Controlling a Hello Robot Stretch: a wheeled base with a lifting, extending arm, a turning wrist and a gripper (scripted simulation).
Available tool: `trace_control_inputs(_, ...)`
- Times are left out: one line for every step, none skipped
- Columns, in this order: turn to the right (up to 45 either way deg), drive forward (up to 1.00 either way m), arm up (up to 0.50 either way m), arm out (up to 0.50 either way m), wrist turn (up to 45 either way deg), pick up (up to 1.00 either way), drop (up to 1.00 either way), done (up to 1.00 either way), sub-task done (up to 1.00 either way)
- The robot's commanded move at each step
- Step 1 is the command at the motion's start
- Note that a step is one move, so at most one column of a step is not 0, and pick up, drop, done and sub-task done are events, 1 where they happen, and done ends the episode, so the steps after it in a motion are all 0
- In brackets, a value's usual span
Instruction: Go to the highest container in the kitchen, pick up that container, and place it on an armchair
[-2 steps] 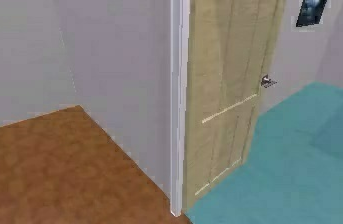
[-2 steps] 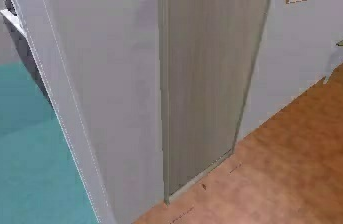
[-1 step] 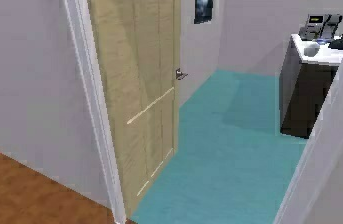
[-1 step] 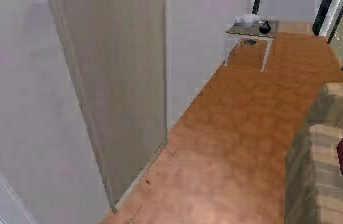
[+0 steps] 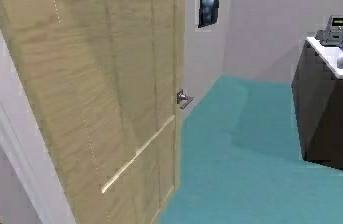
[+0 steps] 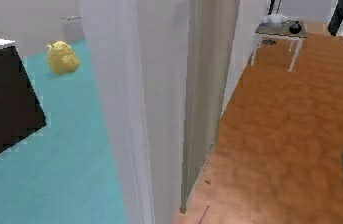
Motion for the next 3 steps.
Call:
trace_control_inputs(6.0,0.00,0.00,0.00,0.0,0.00,0.00,0.00,0.00)
trace_control_inputs(0.0,0.05,0.00,0.00,0.0,0.00,0.00,0.00,0.00)
trace_control_inputs(36.0,0.00,0.00,0.00,0.0,0.00,0.00,0.00,0.00)
